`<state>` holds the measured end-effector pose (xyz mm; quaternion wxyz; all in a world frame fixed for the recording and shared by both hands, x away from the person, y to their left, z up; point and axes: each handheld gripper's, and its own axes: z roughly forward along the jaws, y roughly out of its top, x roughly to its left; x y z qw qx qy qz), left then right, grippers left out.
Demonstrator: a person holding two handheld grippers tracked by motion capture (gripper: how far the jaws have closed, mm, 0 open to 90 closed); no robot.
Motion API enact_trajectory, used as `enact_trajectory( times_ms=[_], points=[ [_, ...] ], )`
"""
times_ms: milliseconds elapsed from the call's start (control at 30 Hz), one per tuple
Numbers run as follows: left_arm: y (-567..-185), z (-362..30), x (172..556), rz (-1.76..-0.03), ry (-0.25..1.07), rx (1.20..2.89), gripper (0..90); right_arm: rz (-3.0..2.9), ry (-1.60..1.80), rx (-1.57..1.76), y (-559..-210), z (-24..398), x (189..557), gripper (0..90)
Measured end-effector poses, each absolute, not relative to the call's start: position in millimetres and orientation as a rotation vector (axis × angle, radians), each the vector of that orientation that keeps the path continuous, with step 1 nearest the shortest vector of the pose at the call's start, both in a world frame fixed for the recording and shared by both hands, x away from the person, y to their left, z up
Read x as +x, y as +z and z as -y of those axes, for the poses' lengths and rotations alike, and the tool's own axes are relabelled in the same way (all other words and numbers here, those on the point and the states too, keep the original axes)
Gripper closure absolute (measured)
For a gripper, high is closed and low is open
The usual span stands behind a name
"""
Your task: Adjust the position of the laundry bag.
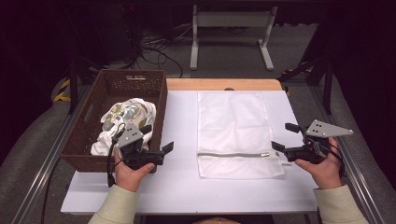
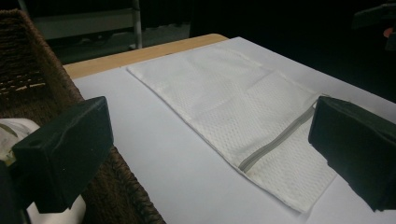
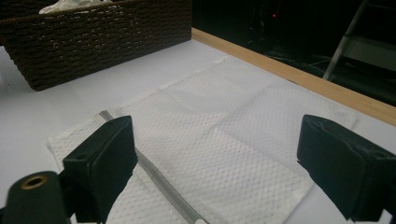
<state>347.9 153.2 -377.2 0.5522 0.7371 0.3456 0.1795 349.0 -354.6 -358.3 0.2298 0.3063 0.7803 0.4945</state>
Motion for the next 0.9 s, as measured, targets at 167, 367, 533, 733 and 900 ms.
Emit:
enact_trajectory(
  times_ms=[167, 367, 533, 733, 900],
  points=[
    [-377, -152, 348, -0.822, 0.434, 1.751, 1.5, -2.146, 1.362, 0.841, -356, 354, 347, 11.6],
    [-375, -145, 347, -0.793, 0.412, 1.791, 5.3, -2.177, 1.356, 0.83, -357, 347, 346, 12.2],
    [-372, -131, 343, -0.747, 0.397, 1.823, 5.4, -2.201, 1.356, 0.815, -357, 339, 344, 12.7],
    [-372, -105, 337, -0.669, 0.369, 1.89, 5.5, -2.224, 1.36, 0.788, -356, 332, 341, 13.4],
    [-378, -83, 335, -0.613, 0.336, 1.958, 5.6, -2.239, 1.356, 0.786, -358, 330, 340, 13.8]
  ],
)
